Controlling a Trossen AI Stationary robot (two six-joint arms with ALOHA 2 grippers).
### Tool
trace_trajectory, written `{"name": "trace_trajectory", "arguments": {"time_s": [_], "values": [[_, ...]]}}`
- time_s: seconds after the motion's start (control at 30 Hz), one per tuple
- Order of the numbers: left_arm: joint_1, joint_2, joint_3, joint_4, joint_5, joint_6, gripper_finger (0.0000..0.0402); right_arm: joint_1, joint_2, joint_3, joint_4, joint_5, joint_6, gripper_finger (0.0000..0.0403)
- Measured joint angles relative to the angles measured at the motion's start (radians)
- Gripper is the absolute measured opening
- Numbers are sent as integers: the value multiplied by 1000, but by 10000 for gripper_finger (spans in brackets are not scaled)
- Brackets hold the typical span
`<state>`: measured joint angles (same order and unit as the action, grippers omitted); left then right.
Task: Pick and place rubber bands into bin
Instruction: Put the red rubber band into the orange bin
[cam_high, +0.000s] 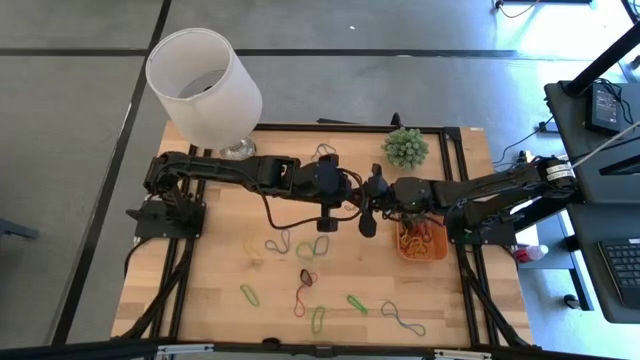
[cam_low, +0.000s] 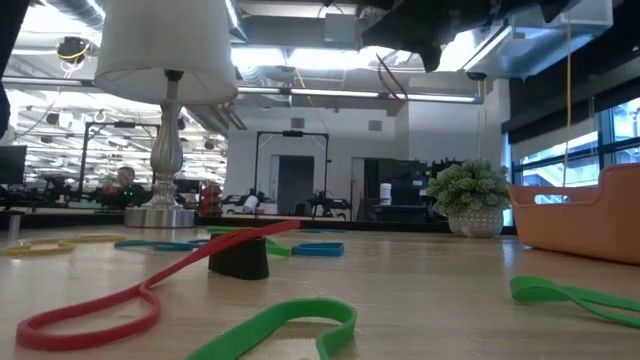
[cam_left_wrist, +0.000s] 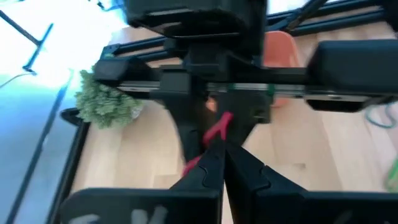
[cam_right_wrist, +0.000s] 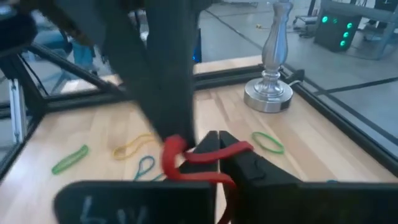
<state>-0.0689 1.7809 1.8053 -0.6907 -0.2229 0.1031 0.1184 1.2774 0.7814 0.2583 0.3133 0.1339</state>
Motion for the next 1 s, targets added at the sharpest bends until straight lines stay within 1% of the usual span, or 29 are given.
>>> {"name": "trace_trajectory", "arguments": {"time_s": [0.1, 0.2, 0.3, 0.37, 0.43, 0.53, 0.67, 0.77, 0.87, 1.0], "values": [[0, 0, 0, 0, -42, 4, 2, 0, 0, 11, -22, 0, 17, 11], [0, 0, 0, -3, -43, 13, 9, 0, -3, 33, -78, 0, 18, 4], [0, -1, 0, -26, -8, 12, 33, 0, -4, 79, -180, 23, 40, 5], [0, -1, 0, -33, -2, 8, 56, 0, -4, 124, -283, 45, 46, 3], [0, -1, 0, -40, -12, 7, 81, 0, -4, 175, -414, 75, 51, 3], [0, -12, 0, -69, -44, 10, 113, 0, -4, 268, -646, 130, 112, 3], [-1, -50, 0, -128, -87, 2, 136, 0, -4, 396, -972, 162, 212, 2], [-1, -83, 0, -183, -132, -55, 138, 0, -4, 473, -1189, 166, 302, 2], [-1, -120, 1, -256, -168, -131, 132, 2, -4, 519, -1408, 164, 431, 2], [7, -137, 1, -415, -145, -206, 116, 20, -14, 517, -1654, 136, 664, 1]]}}
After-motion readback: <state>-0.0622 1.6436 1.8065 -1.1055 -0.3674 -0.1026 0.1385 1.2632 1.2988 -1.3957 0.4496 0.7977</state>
